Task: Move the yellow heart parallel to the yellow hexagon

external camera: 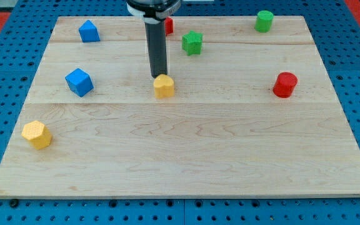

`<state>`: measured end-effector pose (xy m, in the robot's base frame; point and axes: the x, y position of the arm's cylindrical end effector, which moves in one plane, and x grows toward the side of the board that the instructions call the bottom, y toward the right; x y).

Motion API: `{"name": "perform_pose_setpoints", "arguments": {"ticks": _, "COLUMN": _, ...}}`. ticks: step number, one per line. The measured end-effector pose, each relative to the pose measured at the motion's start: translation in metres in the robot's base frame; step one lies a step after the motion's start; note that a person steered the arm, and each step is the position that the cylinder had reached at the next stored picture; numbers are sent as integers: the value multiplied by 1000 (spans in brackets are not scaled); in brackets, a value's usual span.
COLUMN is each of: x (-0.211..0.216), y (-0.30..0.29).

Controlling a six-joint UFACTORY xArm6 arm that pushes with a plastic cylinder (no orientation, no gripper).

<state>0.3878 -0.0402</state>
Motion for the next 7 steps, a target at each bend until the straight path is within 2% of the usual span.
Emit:
{"name": "perform_pose_setpoints", "arguments": {"ticks": 2, "x": 78, "y": 23}}
{"name": "perform_pose_setpoints", "arguments": {"ticks": 3, "x": 80, "y": 73}}
{"name": "perform_pose_setpoints", "arguments": {"ticks": 4, "x": 110, "y": 79}}
{"name": "perform_pose_setpoints", "arguments": {"ticks": 5, "x": 112, "y": 48}}
{"name": "perform_pose_setpoints", "arguments": {"ticks": 6, "x": 79, "y": 50}}
{"name": "perform_pose_setpoints", "arguments": {"ticks": 7, "x": 76, "y": -9}}
